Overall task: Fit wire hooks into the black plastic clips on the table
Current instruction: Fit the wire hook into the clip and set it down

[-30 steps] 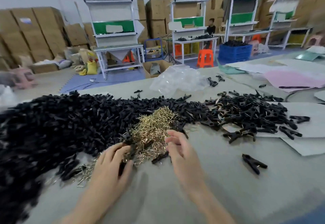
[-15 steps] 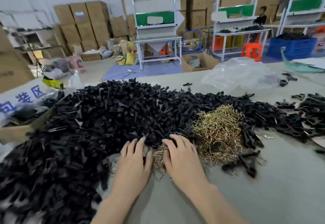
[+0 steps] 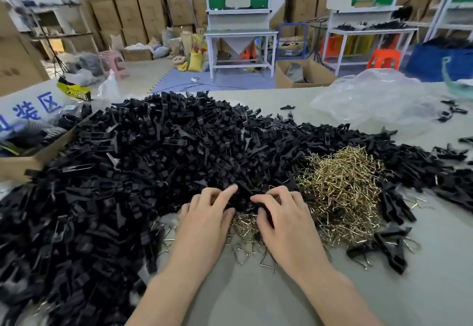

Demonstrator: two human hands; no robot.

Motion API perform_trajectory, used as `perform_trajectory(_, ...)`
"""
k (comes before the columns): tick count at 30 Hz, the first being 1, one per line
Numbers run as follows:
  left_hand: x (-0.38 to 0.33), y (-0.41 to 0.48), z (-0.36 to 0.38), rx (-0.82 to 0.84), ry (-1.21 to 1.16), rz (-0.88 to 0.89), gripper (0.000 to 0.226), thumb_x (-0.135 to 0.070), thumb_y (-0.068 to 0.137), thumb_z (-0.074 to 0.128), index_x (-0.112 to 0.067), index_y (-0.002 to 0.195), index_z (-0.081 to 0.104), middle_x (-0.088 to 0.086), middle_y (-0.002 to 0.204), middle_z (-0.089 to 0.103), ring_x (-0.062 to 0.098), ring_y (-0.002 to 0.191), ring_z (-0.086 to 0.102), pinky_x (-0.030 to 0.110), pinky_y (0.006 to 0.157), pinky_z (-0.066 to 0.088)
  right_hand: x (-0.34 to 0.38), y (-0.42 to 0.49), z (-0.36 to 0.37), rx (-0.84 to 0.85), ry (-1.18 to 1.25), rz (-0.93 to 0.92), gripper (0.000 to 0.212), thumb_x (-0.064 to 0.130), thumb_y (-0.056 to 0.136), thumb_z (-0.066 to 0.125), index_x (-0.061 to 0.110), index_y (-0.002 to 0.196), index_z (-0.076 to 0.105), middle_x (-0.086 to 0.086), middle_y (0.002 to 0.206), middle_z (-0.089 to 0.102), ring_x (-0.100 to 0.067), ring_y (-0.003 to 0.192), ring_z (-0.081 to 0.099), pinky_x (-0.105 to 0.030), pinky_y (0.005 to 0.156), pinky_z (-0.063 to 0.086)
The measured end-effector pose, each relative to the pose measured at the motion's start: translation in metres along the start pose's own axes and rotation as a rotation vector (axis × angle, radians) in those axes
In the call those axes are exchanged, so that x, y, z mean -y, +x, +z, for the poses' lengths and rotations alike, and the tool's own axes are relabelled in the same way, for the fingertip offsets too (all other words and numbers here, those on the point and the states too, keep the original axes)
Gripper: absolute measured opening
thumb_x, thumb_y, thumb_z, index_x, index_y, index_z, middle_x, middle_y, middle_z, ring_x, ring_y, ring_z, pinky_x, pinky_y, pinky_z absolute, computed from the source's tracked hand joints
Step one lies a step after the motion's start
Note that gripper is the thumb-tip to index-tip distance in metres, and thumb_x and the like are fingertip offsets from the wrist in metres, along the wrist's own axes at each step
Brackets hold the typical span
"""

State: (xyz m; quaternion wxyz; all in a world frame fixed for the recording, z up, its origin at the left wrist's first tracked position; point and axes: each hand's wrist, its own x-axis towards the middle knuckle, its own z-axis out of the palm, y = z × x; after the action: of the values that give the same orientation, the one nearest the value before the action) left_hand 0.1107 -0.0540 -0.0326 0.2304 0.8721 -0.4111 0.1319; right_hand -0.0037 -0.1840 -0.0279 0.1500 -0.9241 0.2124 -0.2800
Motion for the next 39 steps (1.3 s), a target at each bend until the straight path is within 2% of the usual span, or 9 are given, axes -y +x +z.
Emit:
perform_trajectory(3, 0.002, 0.0, 0.002, -0.028, -0.02, -0.001, 0.025, -0.029, 0.093, 0.066, -0.032, 0.118, 0.063, -0.006, 0.112, 0.056, 0.019, 0.099, 0.058, 0.037, 0.083, 0.045, 0.0, -0.001, 0.003, 0.026, -0.017, -0.013, 0.029, 0.03, 0.094, 0.064, 0.027, 0.123, 0.067, 0.005, 0.118, 0.057, -0.019, 0.109, 0.053, -0.035, 0.093, 0.047)
perform_trajectory(8, 0.001, -0.001, 0.003, -0.058, -0.077, 0.044, 0.02, -0.034, 0.097, 0.057, -0.032, 0.116, 0.059, -0.011, 0.111, 0.053, 0.007, 0.094, 0.05, 0.028, 0.085, 0.038, -0.002, 0.0, 0.005, 0.095, -0.032, -0.018, 0.04, 0.042, 0.1, 0.055, 0.027, 0.137, 0.058, 0.008, 0.139, 0.053, -0.016, 0.13, 0.044, -0.033, 0.106, 0.035)
perform_trajectory(13, -0.006, -0.003, -0.003, -0.115, -0.143, 0.066, 0.019, -0.033, 0.102, 0.044, -0.028, 0.114, 0.058, -0.013, 0.109, 0.054, 0.002, 0.089, 0.043, 0.027, 0.084, 0.041, -0.003, 0.002, 0.002, 0.042, 0.115, -0.014, 0.025, 0.04, 0.101, 0.05, 0.03, 0.118, 0.064, 0.019, 0.122, 0.058, -0.005, 0.118, 0.045, -0.023, 0.097, 0.032)
perform_trajectory(18, -0.012, -0.003, -0.009, -0.18, -0.16, 0.075, 0.015, -0.024, 0.1, 0.053, -0.021, 0.111, 0.063, -0.012, 0.104, 0.062, 0.004, 0.091, 0.046, 0.024, 0.082, 0.042, -0.003, 0.002, -0.002, 0.048, 0.268, -0.012, 0.032, 0.053, 0.099, 0.043, 0.037, 0.119, 0.063, 0.03, 0.113, 0.059, 0.006, 0.117, 0.046, -0.024, 0.102, 0.037)
perform_trajectory(21, -0.016, 0.0, -0.012, -0.278, -0.151, 0.15, 0.013, -0.022, 0.1, 0.058, -0.016, 0.108, 0.066, -0.009, 0.099, 0.067, 0.005, 0.09, 0.052, 0.026, 0.083, 0.04, 0.003, 0.004, -0.008, 0.018, 0.467, 0.063, 0.023, 0.06, 0.094, 0.046, 0.05, 0.11, 0.059, 0.036, 0.114, 0.057, 0.01, 0.118, 0.048, -0.01, 0.094, 0.039)
perform_trajectory(23, -0.019, -0.001, -0.011, -0.319, -0.168, 0.191, 0.018, -0.027, 0.098, 0.057, -0.016, 0.109, 0.067, -0.009, 0.1, 0.067, 0.005, 0.091, 0.052, 0.024, 0.083, 0.041, 0.006, 0.005, -0.01, 0.015, 0.628, 0.142, 0.015, 0.055, 0.096, 0.052, 0.05, 0.107, 0.062, 0.031, 0.112, 0.062, 0.007, 0.113, 0.056, -0.006, 0.089, 0.04)
perform_trajectory(29, -0.024, -0.009, -0.003, -0.215, -0.233, 0.22, 0.03, -0.024, 0.096, 0.063, -0.022, 0.125, 0.062, -0.012, 0.11, 0.058, 0.009, 0.092, 0.056, 0.019, 0.086, 0.042, 0.009, 0.008, -0.018, -0.063, 1.169, 0.348, 0.015, 0.017, 0.102, 0.05, 0.023, 0.105, 0.064, 0.002, 0.102, 0.076, -0.009, 0.099, 0.07, -0.015, 0.084, 0.051)
perform_trajectory(34, -0.029, -0.005, -0.019, -0.214, -0.751, -0.162, 0.014, -0.042, 0.091, 0.058, -0.041, 0.102, 0.066, -0.017, 0.09, 0.063, 0.002, 0.082, 0.06, 0.01, 0.073, 0.043, 0.003, 0.014, -0.023, -0.092, 1.17, 0.402, 0.015, 0.015, 0.103, 0.049, 0.016, 0.107, 0.064, -0.003, 0.097, 0.075, -0.017, 0.089, 0.069, -0.03, 0.086, 0.057)
perform_trajectory(39, -0.032, -0.011, -0.029, -0.14, -1.29, -0.374, 0.023, -0.04, 0.089, 0.057, -0.025, 0.099, 0.072, 0.002, 0.094, 0.072, 0.018, 0.077, 0.066, 0.023, 0.066, 0.055, 0.009, 0.01, -0.021, -0.023, 1.229, 0.367, 0.018, 0.014, 0.102, 0.052, 0.017, 0.11, 0.068, 0.001, 0.087, 0.073, -0.015, 0.086, 0.069, -0.034, 0.088, 0.059)
